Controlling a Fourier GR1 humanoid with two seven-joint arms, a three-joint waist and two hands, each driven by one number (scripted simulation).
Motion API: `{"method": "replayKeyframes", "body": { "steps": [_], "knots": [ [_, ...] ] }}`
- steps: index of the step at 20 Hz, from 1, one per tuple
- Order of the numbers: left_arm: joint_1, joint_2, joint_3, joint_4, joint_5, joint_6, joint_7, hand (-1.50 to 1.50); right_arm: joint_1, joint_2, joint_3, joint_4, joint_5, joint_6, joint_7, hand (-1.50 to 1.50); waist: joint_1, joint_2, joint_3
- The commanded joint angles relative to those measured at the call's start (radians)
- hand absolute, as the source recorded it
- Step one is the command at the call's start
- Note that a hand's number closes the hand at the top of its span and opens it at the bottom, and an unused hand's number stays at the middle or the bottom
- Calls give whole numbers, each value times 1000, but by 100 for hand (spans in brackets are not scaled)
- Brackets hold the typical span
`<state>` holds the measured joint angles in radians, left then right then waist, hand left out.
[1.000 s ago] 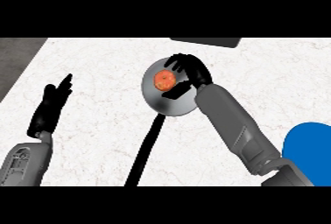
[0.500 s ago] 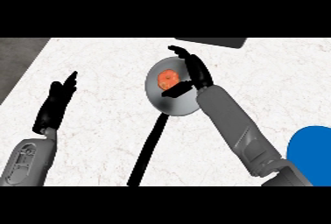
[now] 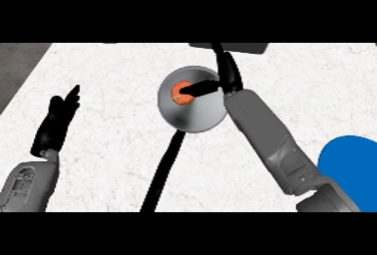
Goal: Pick the squash from the plate and place it in the pan
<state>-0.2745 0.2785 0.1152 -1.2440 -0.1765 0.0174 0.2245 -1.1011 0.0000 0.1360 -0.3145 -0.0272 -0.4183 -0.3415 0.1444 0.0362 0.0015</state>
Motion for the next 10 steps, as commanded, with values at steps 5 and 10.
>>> {"method": "replayKeyframes", "body": {
  "steps": [5, 10],
  "knots": [
    [88, 23, 52, -11, 13, 16, -12, 0, -16, -92, -95, 68, -59, 73, -57, -150, -95, -20, -1],
    [82, 29, 66, -20, 19, 17, 6, 0, 6, -234, -135, 63, -84, 222, -92, -150, -120, -26, -1]
  ]
}}
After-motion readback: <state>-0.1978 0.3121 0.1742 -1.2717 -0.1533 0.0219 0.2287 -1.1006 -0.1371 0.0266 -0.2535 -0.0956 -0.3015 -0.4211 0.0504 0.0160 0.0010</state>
